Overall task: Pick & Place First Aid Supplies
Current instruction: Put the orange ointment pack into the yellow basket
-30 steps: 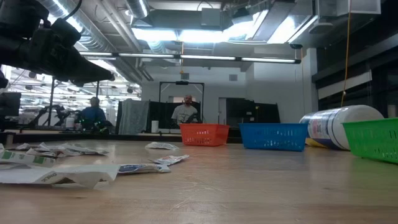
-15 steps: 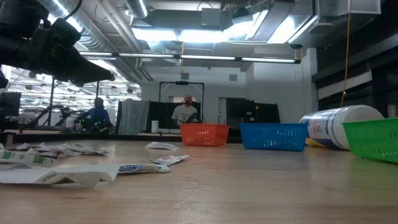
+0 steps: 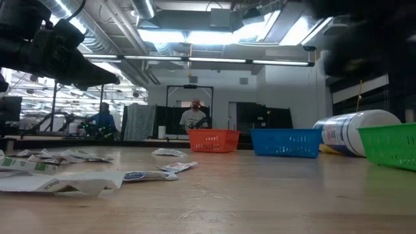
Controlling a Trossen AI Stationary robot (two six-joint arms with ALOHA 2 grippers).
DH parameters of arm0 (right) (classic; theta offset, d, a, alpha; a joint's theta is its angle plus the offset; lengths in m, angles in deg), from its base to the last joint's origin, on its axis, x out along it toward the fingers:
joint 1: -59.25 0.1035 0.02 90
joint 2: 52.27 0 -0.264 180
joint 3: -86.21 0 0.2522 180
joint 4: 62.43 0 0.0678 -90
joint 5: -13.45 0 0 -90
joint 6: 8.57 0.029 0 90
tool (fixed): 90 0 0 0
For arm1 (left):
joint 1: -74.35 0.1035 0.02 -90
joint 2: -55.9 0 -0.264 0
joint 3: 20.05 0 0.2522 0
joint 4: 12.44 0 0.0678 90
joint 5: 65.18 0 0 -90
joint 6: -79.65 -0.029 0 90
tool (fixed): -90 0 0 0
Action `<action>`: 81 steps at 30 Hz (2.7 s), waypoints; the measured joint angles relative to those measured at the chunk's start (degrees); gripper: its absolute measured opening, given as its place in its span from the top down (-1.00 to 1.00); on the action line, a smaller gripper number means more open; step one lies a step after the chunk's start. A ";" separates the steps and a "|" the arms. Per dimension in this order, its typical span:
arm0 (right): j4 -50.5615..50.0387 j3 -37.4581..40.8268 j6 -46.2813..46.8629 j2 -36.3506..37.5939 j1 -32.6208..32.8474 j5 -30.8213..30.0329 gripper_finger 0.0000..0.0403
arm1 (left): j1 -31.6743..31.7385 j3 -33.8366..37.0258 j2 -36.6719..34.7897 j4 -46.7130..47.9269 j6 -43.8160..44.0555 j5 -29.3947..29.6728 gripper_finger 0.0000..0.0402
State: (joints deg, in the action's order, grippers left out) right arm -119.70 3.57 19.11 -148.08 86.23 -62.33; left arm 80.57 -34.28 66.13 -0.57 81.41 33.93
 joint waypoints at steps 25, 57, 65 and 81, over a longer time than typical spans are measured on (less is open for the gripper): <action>24.96 -0.04 -28.33 -5.89 -18.48 -32.64 0.31 | 0.00 -0.01 0.01 -0.01 0.00 0.00 0.54; 59.56 -0.04 -38.06 -22.02 -30.46 -24.37 0.32 | 0.00 -0.02 0.01 0.00 0.01 -0.11 0.55; 59.46 -2.21 -29.01 -25.77 -33.08 -17.15 0.32 | 0.00 -0.01 0.01 -0.01 0.01 -0.15 0.54; 56.09 -4.03 -25.28 -28.06 -32.13 -14.79 0.58 | 0.00 -0.02 0.00 -0.02 0.02 -0.07 0.55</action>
State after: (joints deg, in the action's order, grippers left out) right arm -63.61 -0.46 -6.17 -176.15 54.10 -77.12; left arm 80.57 -34.31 66.13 -0.59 81.43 33.86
